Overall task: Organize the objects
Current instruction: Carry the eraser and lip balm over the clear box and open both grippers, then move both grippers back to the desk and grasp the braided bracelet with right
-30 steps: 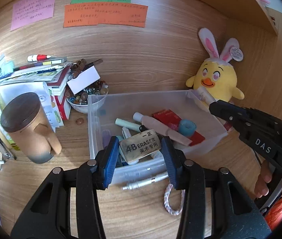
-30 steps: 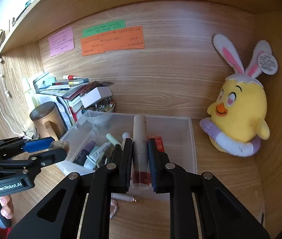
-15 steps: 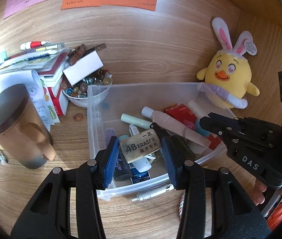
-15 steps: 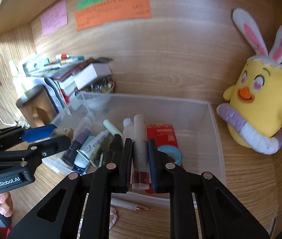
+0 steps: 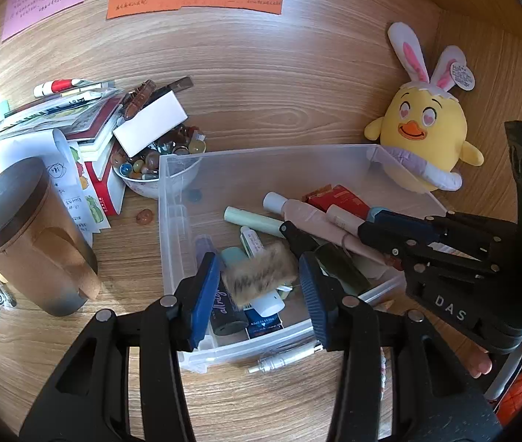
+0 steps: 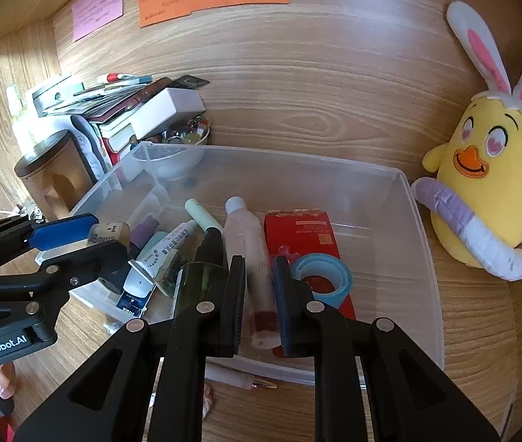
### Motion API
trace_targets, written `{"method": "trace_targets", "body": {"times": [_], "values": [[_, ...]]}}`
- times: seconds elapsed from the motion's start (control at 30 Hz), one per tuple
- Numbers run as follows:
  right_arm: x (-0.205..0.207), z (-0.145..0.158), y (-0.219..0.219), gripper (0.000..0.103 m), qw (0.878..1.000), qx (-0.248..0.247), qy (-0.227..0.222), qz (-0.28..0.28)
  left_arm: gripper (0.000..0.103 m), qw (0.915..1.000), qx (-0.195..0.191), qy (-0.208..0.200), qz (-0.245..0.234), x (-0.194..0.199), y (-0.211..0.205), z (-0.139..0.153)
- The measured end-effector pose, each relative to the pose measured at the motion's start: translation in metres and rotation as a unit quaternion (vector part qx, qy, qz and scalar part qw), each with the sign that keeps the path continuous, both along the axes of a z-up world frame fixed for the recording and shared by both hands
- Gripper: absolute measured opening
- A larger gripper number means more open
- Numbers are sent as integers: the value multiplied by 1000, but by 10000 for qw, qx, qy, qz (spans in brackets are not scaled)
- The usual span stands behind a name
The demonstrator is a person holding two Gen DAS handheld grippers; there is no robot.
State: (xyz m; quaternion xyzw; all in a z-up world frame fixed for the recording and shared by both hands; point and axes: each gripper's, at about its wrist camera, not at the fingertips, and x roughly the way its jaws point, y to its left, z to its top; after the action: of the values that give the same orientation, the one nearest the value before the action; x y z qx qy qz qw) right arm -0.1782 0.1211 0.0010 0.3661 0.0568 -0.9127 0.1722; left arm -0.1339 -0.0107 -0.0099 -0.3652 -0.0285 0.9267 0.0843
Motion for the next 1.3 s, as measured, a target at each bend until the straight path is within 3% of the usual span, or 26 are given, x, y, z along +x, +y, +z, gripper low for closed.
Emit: {"method": "trace_targets", "body": {"times": [0.07, 0.13, 0.3, 0.5, 0.73, 0.9, 1.13, 1.23, 1.3], "values": [[1, 1, 1, 32, 10000, 12, 24, -26, 48, 10000, 45, -9, -31, 1, 0, 1], [2, 3, 2, 40, 10000, -18, 53, -47, 51, 10000, 34, 49, -24, 3, 0, 4], [7, 12, 6, 45, 9999, -61, 78, -63, 63, 9998, 45, 216, 24, 13, -3, 15], [28, 24, 12, 65, 9997, -91, 235, -23, 79, 9991, 32, 402, 152, 31, -16, 26], [65, 22, 16, 82, 9996, -230, 171, 65, 86, 9993, 34, 310, 202, 50, -28, 19], [82, 3, 8, 85, 9998, -84, 25, 160, 88, 9997, -68, 97, 216, 60, -31, 4], [72, -34, -3, 85, 9979, -32, -607, 203, 88, 9993, -235, -174, 238, 70, -30, -17], [63, -42, -3, 83, 9954, -297, -886, 216, 88, 9992, -236, -222, 216, 72, -30, -22], [61, -45, -5, 73, 9953, -256, -916, 179, 88, 9992, -242, -263, 177, 72, -29, -26]]}}
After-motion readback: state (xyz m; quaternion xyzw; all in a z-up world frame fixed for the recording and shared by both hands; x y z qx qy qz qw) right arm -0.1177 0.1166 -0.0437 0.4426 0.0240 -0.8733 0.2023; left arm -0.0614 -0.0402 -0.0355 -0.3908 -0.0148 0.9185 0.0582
